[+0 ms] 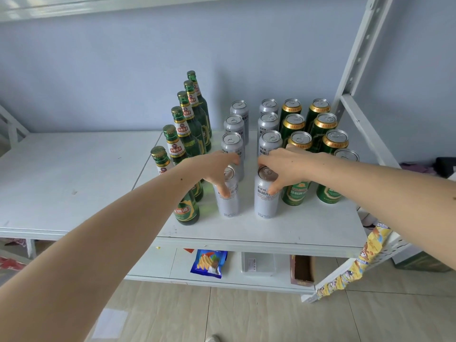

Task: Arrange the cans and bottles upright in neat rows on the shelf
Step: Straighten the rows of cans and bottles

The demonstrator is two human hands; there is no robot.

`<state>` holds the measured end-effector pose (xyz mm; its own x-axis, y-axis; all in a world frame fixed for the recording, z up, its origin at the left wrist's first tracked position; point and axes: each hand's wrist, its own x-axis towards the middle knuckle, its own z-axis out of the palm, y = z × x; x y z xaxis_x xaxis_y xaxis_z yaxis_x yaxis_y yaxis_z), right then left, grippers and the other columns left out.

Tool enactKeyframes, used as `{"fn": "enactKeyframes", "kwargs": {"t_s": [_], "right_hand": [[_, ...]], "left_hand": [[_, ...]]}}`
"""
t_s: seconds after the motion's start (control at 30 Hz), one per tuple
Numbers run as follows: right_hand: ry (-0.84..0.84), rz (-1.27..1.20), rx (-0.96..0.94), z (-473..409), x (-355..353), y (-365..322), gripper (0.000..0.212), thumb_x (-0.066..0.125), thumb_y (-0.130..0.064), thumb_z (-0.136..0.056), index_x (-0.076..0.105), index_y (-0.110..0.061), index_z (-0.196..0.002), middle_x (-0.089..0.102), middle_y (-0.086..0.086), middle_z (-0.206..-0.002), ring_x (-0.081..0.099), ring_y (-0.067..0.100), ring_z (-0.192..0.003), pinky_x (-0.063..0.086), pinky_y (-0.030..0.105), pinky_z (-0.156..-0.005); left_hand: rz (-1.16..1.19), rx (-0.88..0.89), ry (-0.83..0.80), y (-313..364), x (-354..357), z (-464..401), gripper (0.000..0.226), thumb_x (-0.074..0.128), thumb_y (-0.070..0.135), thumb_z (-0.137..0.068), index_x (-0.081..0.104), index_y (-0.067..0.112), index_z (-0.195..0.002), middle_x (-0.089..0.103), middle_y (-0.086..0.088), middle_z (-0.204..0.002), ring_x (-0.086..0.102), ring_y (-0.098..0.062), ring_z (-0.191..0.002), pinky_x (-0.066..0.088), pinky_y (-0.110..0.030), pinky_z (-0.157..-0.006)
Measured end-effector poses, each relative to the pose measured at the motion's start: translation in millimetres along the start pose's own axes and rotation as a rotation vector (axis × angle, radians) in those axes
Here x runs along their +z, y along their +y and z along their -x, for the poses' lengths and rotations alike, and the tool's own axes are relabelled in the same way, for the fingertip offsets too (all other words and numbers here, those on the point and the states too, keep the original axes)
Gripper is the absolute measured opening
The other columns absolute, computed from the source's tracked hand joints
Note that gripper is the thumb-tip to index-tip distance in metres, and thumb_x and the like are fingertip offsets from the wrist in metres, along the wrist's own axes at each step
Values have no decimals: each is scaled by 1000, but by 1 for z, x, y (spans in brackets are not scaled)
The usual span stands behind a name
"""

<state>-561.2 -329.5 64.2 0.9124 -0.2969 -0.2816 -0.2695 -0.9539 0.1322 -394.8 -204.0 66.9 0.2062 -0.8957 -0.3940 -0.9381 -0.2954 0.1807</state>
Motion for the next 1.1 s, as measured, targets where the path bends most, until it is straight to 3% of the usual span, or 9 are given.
{"fn": "enactKeyframes", "kwargs": {"t_s": [0.07, 0.17, 0.33, 0.4, 0.5, 0.63, 0.73, 0.87, 1.1], "right_hand": [[-15, -27, -4, -1, -2, 6, 72, 69, -61, -72, 44, -23, -127, 59, 1, -112, 58, 26, -103, 39, 32, -68], [-13, -154, 51, -2, -14, 21, 79, 67, -67, -72, 42, -25, -135, 59, 0, -120, 57, 24, -108, 49, 37, -82], [142, -228, 170, -13, -28, 42, 66, 68, -58, -78, 52, -19, -129, 60, 3, -121, 57, 25, -107, 51, 41, -86], [213, -165, 209, -22, -27, 47, 67, 71, -55, -76, 51, -17, -128, 58, 4, -122, 54, 28, -111, 49, 44, -88], [188, -112, 255, -36, -23, 51, 68, 72, -53, -74, 48, -18, -128, 54, 4, -126, 51, 30, -113, 48, 46, -90], [120, -126, 266, -51, -20, 53, 71, 71, -44, -80, 38, -20, -138, 53, 9, -128, 55, 31, -108, 51, 41, -81], [85, -117, 253, -59, -20, 54, 59, 64, -43, -86, 39, -18, -133, 55, 8, -106, 54, 27, -93, 48, 36, -71], [69, -112, 241, -72, -17, 58, 44, 68, -41, -86, 48, -17, -117, 58, 7, -101, 54, 27, -87, 47, 36, -69], [70, -210, 154, -77, -19, 68, 51, 72, -35, -84, 49, -19, -127, 51, 3, -104, 52, 25, -93, 46, 36, -73]], "left_hand": [[31, -30, -1, 2, -8, 0, 94, 85, 39, -69, 33, 21, -146, 44, -3, -140, 47, -26, -122, 42, -36, -100], [67, -83, 80, 2, -22, -1, 74, 72, 48, -81, 42, 18, -141, 48, -4, -140, 47, -26, -125, 40, -38, -105], [61, -110, 314, -3, -31, -25, 59, 62, 42, -91, 45, 11, -138, 52, -11, -132, 50, -28, -120, 44, -36, -94], [44, -87, 289, -6, -31, -39, 63, 65, 37, -89, 39, 14, -142, 44, -14, -137, 43, -34, -126, 44, -42, -97], [-29, -82, 220, -8, -28, -58, 72, 69, 31, -84, 33, 19, -144, 36, -15, -138, 35, -42, -127, 41, -50, -99], [-78, -63, 196, -11, -27, -77, 69, 73, 29, -80, 38, 18, -139, 40, -16, -127, 51, -40, -107, 49, -50, -92], [-78, -51, 187, -15, -29, -83, 67, 74, 28, -80, 41, 20, -137, 41, -14, -124, 58, -34, -95, 53, -49, -87], [-50, -40, 191, -21, -30, -88, 62, 72, 23, -82, 45, 22, -137, 53, -11, -120, 55, -30, -105, 51, -43, -89], [7, -18, 203, -23, -37, -91, 64, 80, 19, -76, 51, 22, -133, 60, -5, -127, 56, -27, -113, 50, -41, -93]]}}
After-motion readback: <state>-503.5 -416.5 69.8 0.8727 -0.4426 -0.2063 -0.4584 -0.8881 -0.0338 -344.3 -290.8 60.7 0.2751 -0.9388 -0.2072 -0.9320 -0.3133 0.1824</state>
